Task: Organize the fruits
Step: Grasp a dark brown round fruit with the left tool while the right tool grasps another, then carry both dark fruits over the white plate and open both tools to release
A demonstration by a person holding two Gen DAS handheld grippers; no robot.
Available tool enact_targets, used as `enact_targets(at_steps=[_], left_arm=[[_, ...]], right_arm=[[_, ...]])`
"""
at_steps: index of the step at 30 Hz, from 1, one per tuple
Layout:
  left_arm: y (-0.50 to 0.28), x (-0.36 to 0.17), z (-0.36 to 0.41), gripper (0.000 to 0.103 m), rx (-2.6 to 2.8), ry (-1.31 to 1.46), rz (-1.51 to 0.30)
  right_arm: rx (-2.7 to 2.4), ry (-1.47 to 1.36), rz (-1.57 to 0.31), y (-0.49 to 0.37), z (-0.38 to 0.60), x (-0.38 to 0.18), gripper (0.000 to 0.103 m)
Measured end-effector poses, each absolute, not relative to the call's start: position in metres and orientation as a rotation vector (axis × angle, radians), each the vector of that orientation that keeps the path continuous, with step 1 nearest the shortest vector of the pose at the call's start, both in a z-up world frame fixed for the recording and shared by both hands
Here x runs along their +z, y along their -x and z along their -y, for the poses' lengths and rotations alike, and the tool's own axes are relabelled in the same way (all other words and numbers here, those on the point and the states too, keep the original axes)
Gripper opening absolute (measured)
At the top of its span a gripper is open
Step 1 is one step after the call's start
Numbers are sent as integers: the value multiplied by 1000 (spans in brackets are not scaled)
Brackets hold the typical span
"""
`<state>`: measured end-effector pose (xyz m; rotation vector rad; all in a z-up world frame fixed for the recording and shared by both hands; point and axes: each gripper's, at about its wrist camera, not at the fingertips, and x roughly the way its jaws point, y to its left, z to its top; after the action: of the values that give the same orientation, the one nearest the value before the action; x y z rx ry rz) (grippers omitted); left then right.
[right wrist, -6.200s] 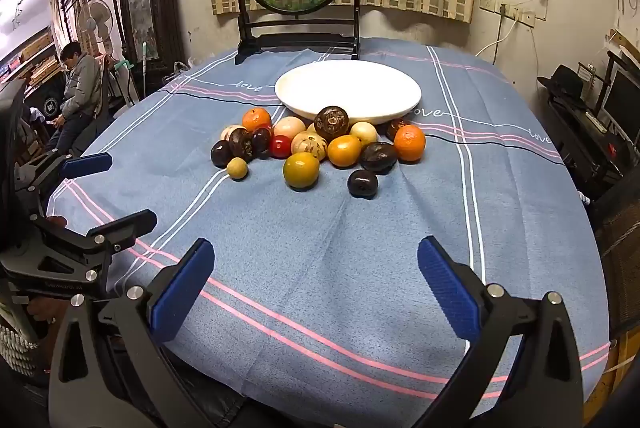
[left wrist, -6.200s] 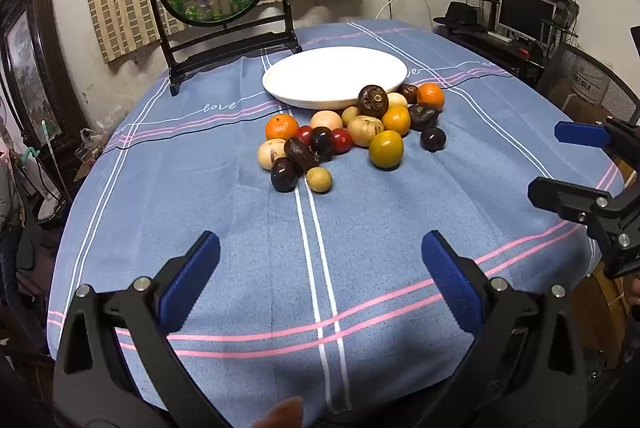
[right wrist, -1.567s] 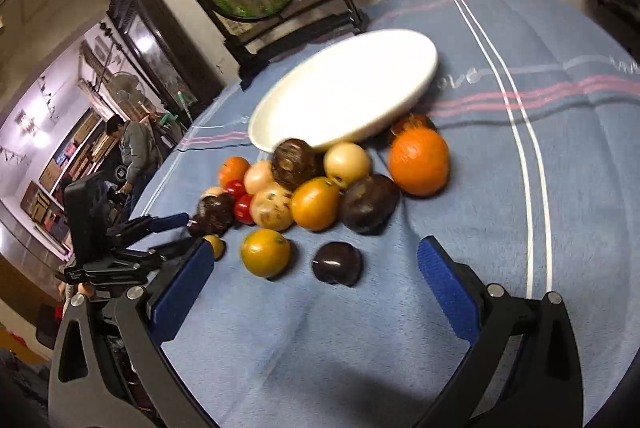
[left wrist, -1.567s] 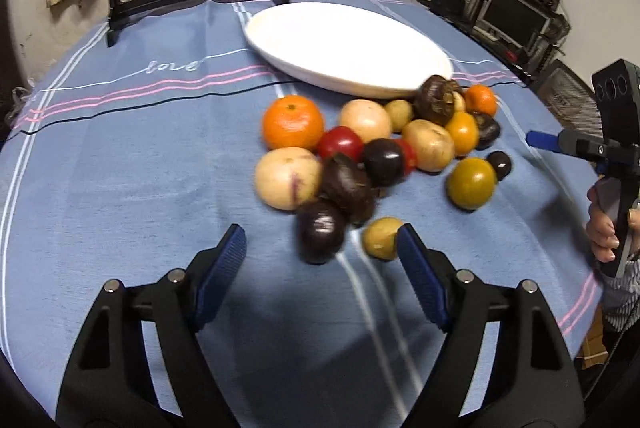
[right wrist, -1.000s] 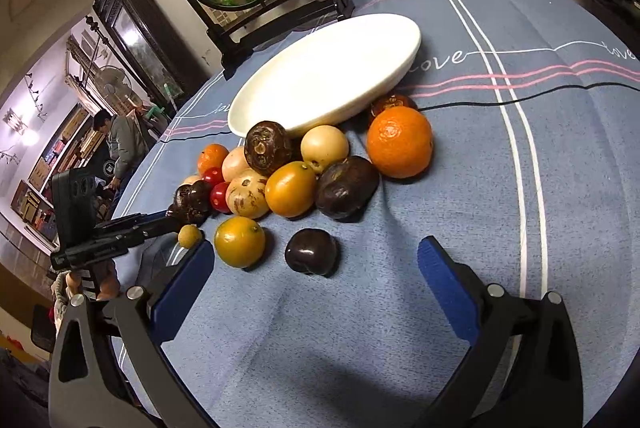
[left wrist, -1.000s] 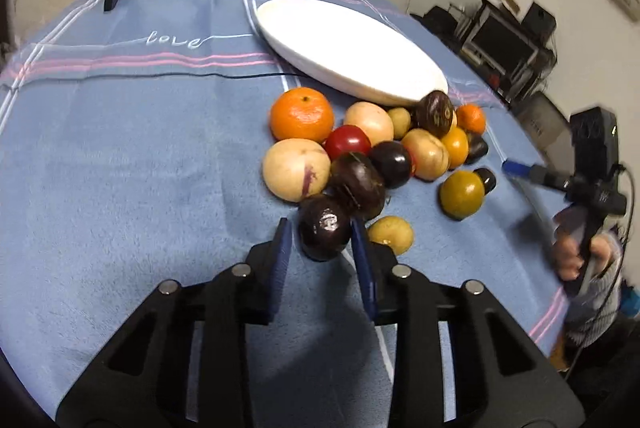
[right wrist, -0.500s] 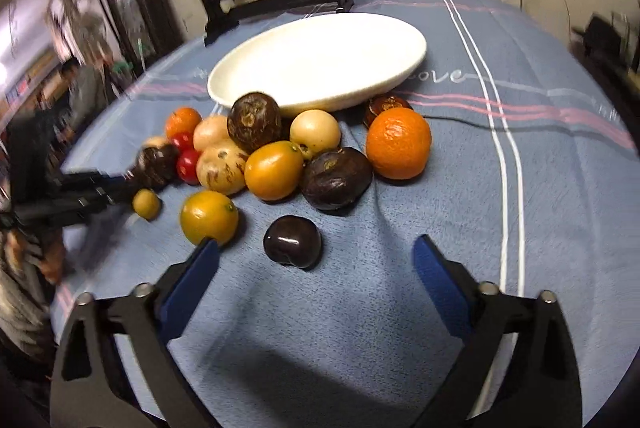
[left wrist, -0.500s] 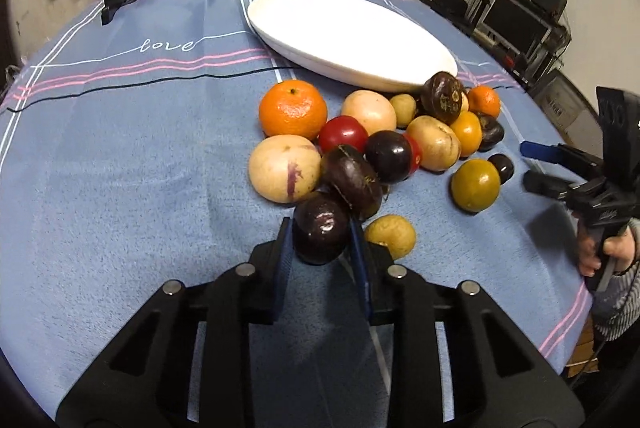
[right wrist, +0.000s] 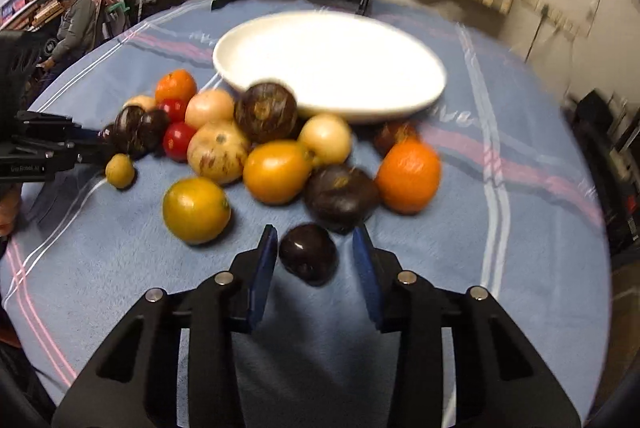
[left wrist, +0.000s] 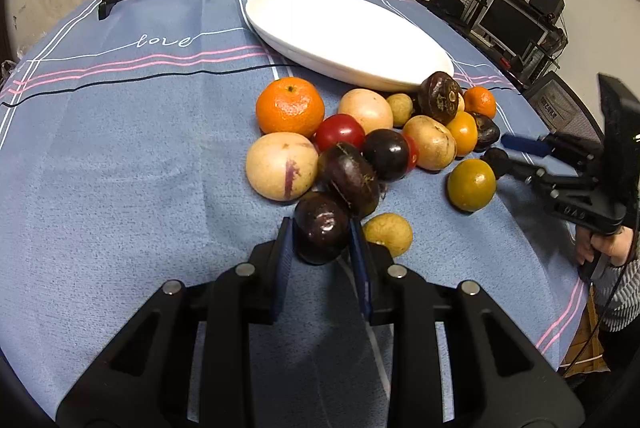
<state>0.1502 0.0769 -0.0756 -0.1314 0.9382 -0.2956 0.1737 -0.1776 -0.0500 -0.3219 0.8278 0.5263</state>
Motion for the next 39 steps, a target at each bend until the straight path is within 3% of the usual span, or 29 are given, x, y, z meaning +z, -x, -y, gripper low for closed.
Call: enact_targets(at_steps=[6,13,19,24,30,36,37,39], left_arm=[[-150,-75,-77,28,-295,129,-939],[-143,-69,-74,28,-281,99,-897],[-145,-21,-72,27,-260,71,-795],[-210,29,-49,28,-207,5,-712],[-293,-10,-30,28,-169,39,-829],[-310,-45,-24,28,-190,17,-916],[-310,-47,-22,29,-193,18,-921],[-310,-50,-23,30,-203,27,-934]], right_arm=[[596,315,-923,-182,167,-69,32],[628,223,-941,-187,176,-64,31],[634,161,-808,-191,187,-6,31],[577,77,-722,-253,174,31,31],[518,57,-823,-324,144,-15,31],[513,86,-865,-335,145,-37,32],[515,88,-875,-336,145,-39,33],[515,86,-892,-339,144,-44,64]])
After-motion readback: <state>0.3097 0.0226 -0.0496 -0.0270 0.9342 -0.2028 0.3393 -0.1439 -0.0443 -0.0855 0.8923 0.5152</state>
